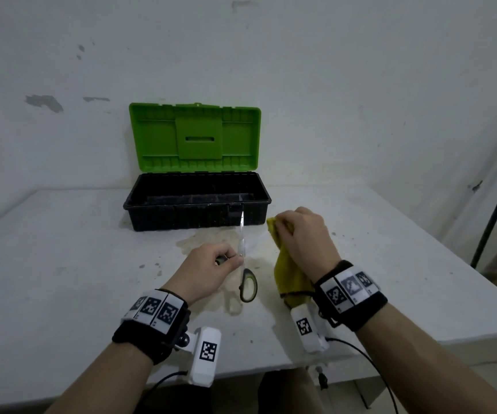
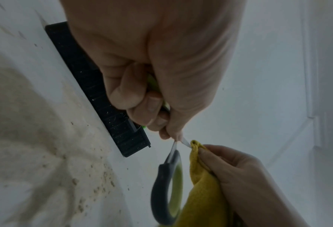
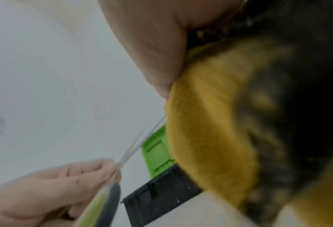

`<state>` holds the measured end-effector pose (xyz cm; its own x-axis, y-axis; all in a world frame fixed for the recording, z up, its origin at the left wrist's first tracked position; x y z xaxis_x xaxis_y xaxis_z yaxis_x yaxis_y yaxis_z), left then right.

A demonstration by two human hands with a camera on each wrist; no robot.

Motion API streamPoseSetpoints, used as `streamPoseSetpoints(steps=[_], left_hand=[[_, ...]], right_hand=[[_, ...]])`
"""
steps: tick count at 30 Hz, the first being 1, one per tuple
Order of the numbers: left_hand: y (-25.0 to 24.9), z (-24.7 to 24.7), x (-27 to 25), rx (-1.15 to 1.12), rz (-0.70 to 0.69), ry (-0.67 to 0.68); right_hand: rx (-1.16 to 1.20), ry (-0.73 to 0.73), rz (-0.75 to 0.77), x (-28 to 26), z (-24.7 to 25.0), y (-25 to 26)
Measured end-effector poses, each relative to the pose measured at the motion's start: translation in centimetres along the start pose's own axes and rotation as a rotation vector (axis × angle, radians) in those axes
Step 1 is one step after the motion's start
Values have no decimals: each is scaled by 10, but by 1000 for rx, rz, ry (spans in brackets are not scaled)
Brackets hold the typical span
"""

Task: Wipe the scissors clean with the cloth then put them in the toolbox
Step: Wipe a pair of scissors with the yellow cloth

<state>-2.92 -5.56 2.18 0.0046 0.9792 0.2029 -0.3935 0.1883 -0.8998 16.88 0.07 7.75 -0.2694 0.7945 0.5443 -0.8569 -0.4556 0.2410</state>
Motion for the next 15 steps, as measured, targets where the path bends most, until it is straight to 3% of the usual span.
streamPoseSetpoints(steps=[8, 15], left_hand=[[-5, -4, 5, 35, -38, 6], [1, 1, 0, 32, -21, 10]], right_hand=[[47, 64, 220, -27, -13, 33], [-20, -12, -20, 4, 1, -4]])
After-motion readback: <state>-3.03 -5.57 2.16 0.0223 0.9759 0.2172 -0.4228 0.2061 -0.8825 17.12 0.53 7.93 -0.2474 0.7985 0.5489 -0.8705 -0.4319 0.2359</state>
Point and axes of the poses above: each hand's wrist, its own x-axis towards the middle knuckle, its own z-axis out of the back of the hand, y = z × x, the point moved 3 cm from there along x, towards the middle knuckle, and after that the axes turned 13 degrees about -x, right-handed, at the moved point
